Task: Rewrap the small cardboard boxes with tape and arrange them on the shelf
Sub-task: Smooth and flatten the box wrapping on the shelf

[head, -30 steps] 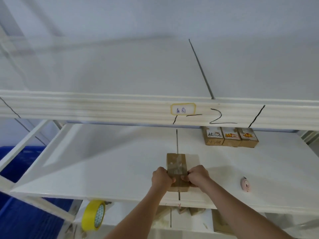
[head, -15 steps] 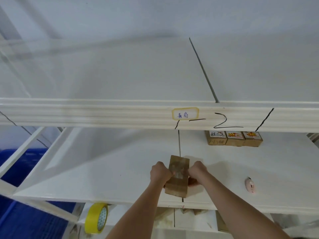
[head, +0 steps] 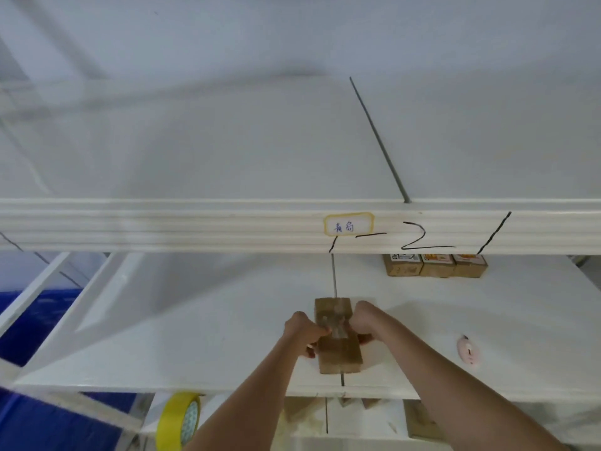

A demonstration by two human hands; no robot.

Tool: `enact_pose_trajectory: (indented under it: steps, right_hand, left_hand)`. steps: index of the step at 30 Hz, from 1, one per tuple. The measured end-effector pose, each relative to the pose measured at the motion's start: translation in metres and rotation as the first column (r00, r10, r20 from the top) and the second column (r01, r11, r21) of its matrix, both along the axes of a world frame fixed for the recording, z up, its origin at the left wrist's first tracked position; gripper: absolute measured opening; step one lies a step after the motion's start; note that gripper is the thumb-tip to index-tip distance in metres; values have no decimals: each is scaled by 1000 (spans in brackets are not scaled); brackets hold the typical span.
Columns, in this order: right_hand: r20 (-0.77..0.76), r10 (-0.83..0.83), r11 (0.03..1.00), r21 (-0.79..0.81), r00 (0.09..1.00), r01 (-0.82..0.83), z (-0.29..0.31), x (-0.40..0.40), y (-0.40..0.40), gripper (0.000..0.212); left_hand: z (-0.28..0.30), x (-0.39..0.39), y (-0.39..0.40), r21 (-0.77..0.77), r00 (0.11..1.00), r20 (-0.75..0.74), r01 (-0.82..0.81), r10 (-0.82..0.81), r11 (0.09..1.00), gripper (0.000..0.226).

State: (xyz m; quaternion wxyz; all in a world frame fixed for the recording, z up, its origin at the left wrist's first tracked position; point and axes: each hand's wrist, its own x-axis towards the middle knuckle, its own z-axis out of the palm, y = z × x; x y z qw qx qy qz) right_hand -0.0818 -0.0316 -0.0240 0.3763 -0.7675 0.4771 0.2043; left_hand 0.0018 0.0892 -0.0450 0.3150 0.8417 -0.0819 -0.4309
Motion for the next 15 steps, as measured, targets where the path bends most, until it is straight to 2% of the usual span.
enact_pose_trajectory:
  steps: [3, 6, 10, 15]
  right_hand:
    - [-11, 2, 997, 73, 1000, -1, 2, 6, -1, 12]
    - [-65, -20, 997, 73, 998, 25, 2, 14, -4, 19]
    - [-138, -35, 996, 75, 990, 45, -3, 20, -6, 30]
    - [-45, -129, 990, 55, 991, 131, -14, 20, -8, 39]
  left_hand:
    - [4, 11, -7, -16, 1000, 6, -12, 12, 1000, 51]
    - [7, 21, -15, -32, 998, -19, -54, 53, 998, 38]
    - [-1, 27, -19, 30, 994, 106, 5, -9, 1000, 38]
    - [-14, 26, -23, -25, 979, 202, -5, 10, 1000, 39]
